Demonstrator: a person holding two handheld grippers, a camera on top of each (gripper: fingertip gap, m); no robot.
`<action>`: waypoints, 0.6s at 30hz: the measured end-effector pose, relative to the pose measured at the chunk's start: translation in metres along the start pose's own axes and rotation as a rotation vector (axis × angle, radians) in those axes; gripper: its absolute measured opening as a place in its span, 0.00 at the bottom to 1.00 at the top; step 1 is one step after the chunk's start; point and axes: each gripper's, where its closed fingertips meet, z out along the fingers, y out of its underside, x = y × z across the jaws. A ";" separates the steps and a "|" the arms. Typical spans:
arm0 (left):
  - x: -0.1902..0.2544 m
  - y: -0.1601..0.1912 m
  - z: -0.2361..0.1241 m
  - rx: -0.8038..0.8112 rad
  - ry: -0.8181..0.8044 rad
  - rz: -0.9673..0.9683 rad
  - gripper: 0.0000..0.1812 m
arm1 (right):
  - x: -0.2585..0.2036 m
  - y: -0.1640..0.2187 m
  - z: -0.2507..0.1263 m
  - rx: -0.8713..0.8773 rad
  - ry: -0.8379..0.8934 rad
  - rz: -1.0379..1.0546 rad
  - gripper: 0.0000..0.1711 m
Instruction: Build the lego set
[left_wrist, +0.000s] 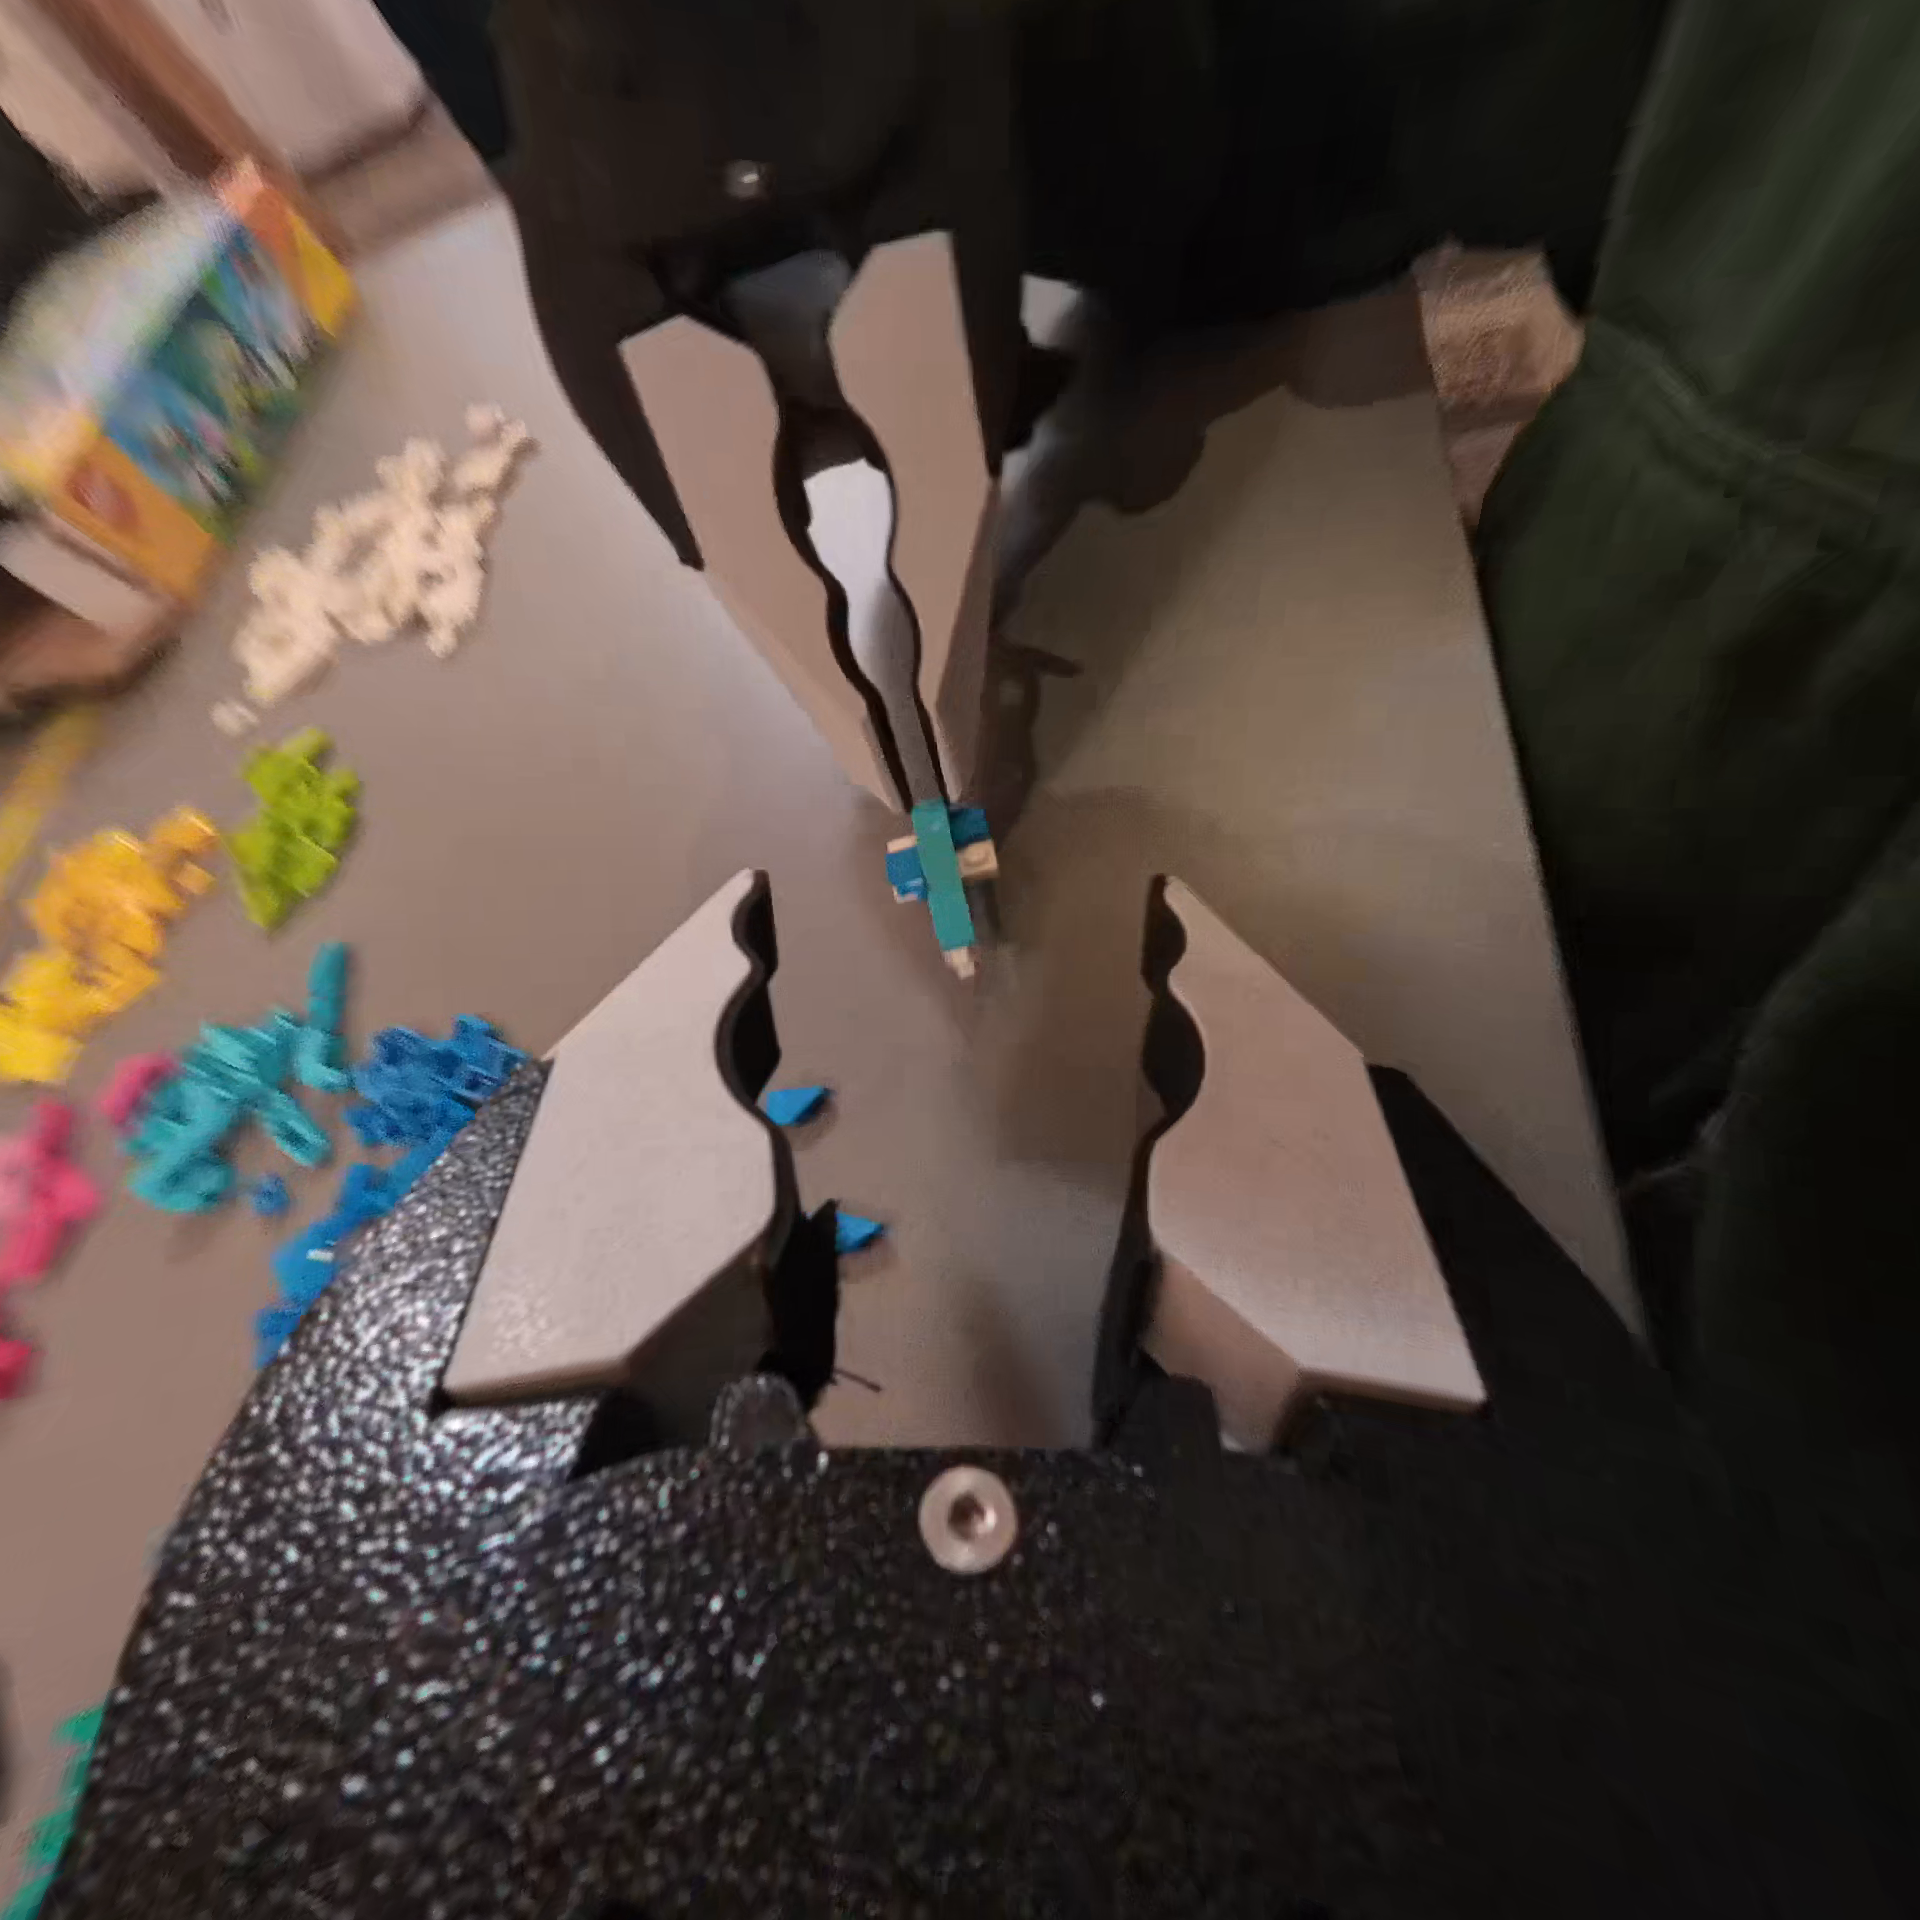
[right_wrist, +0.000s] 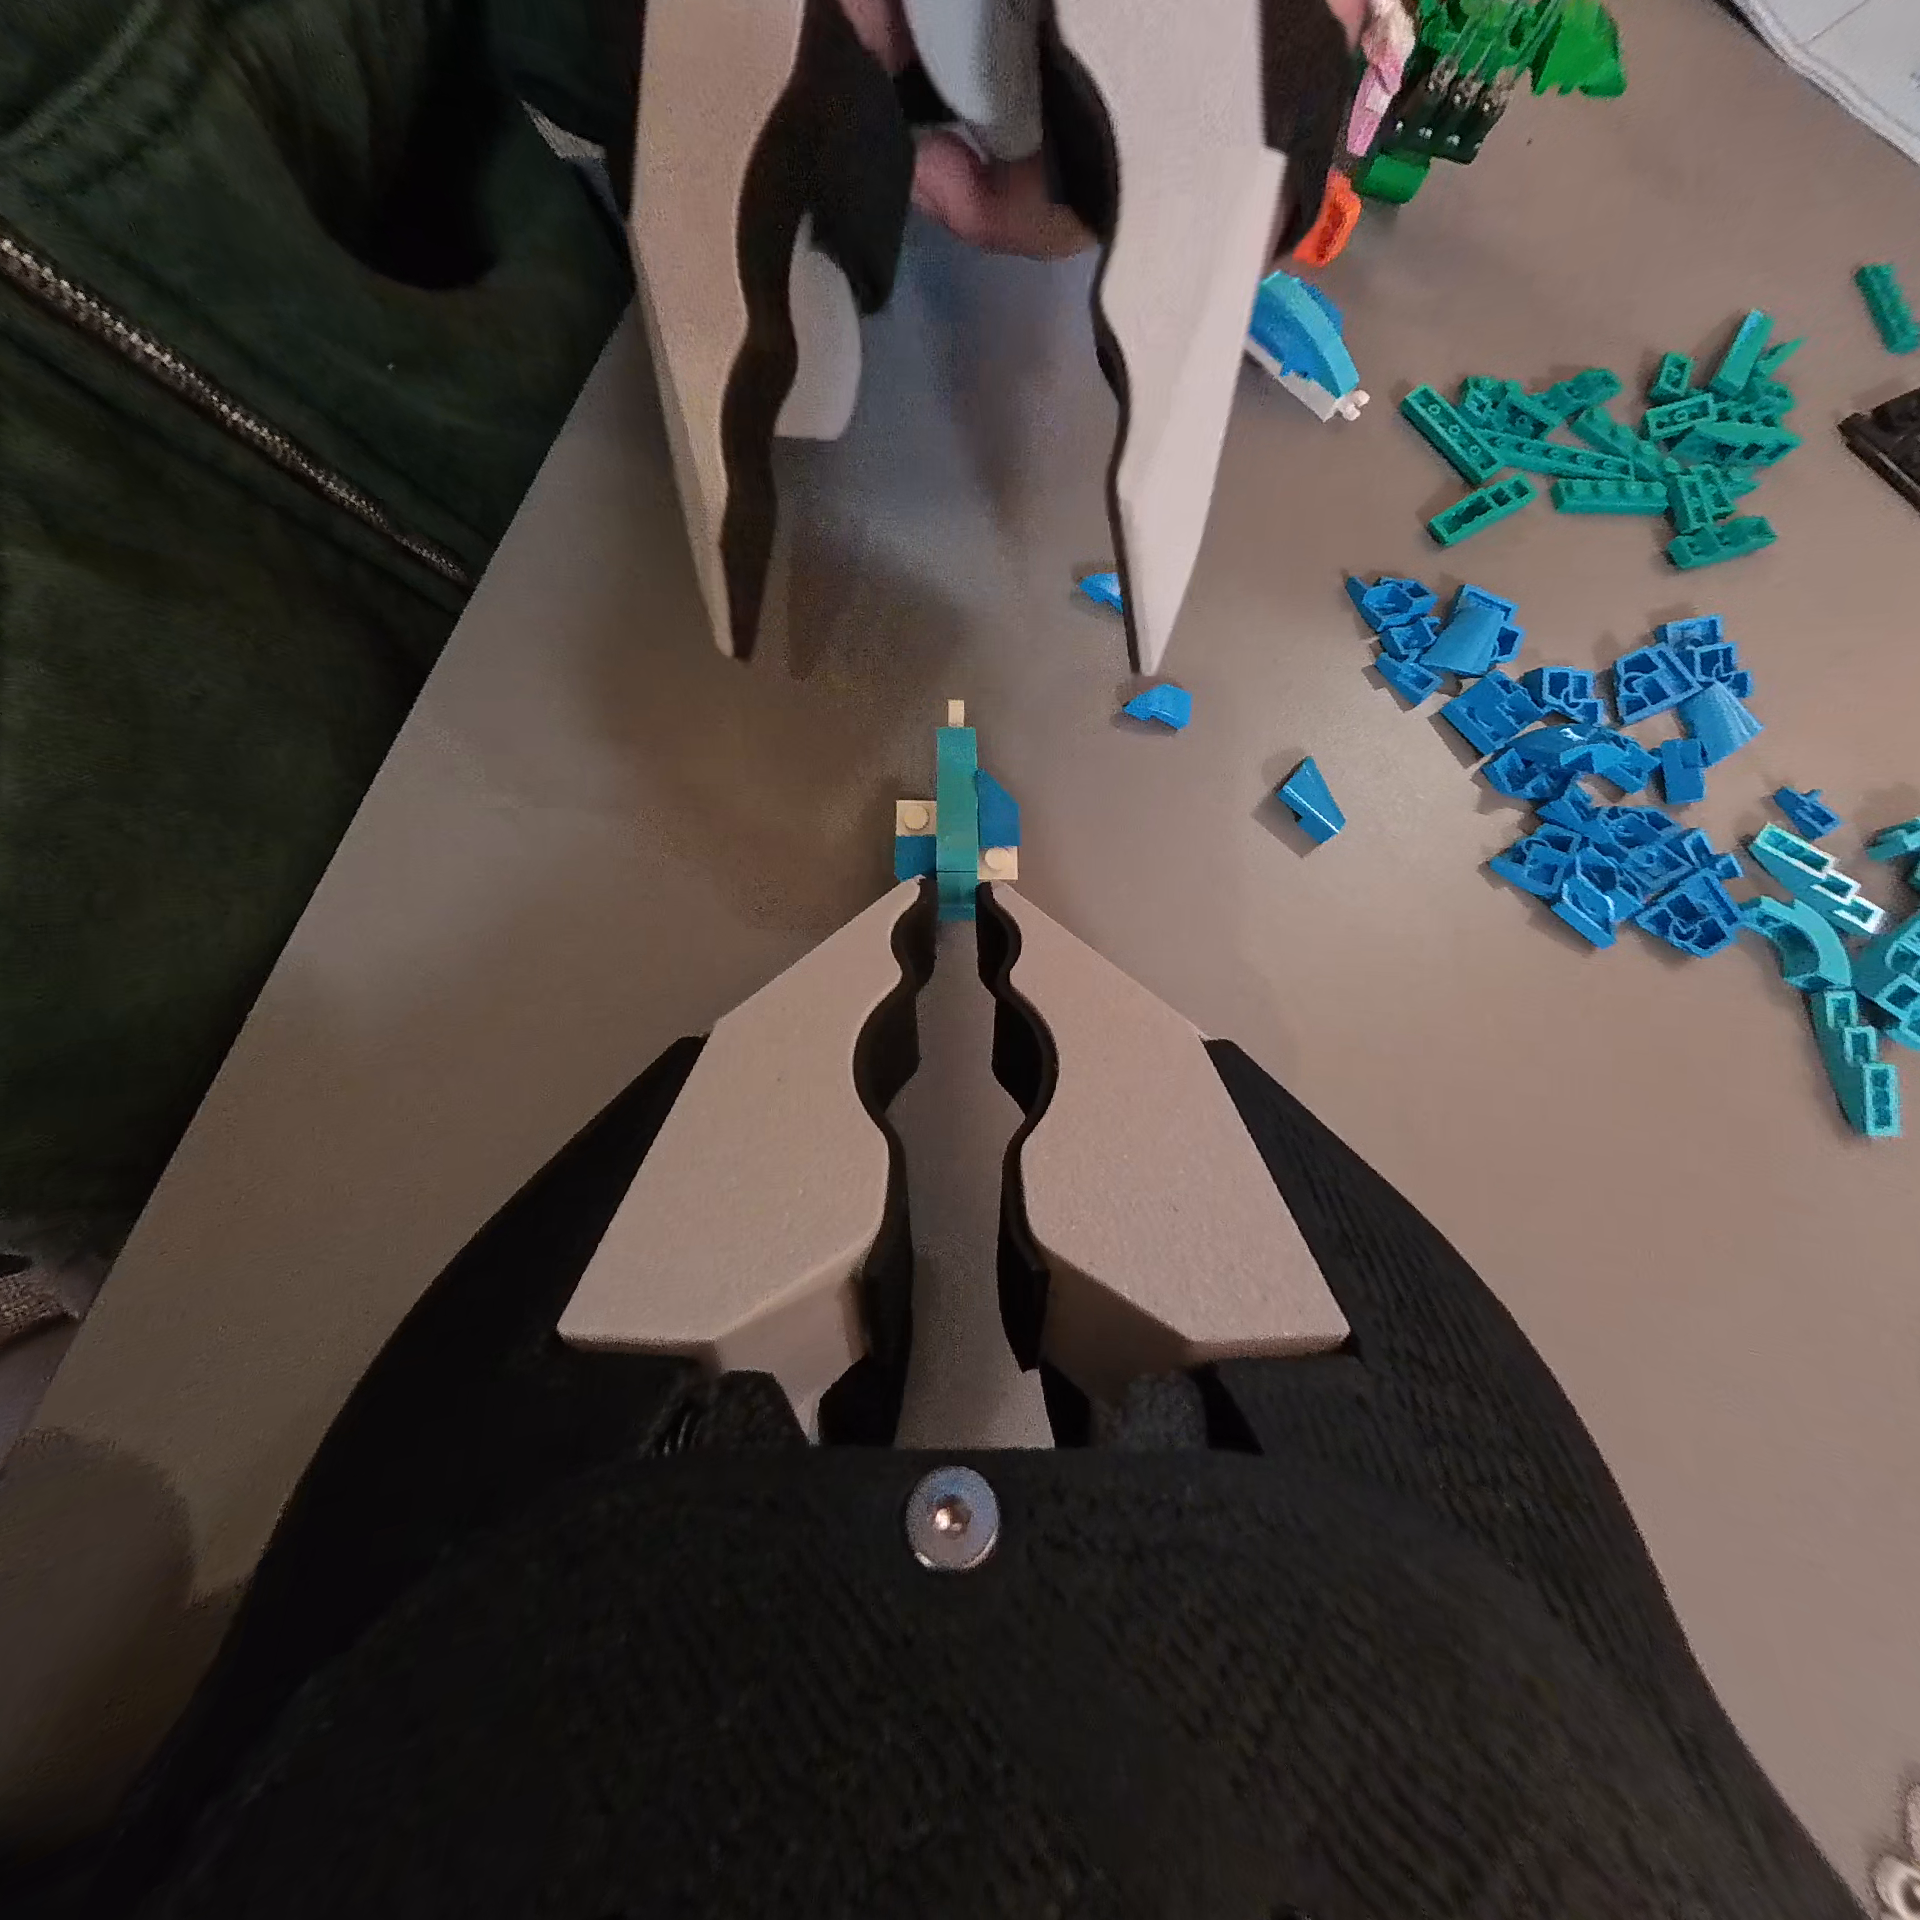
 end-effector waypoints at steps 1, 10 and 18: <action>0.000 0.002 -0.001 0.010 -0.032 0.098 0.39 | 0.000 -0.001 -0.003 0.003 -0.002 0.003 0.03; 0.001 -0.003 0.014 0.094 -0.238 0.717 0.37 | -0.009 -0.011 -0.023 0.067 -0.051 0.020 0.03; 0.008 -0.009 0.024 0.156 -0.204 0.772 0.31 | -0.014 -0.012 -0.021 0.070 -0.084 0.020 0.03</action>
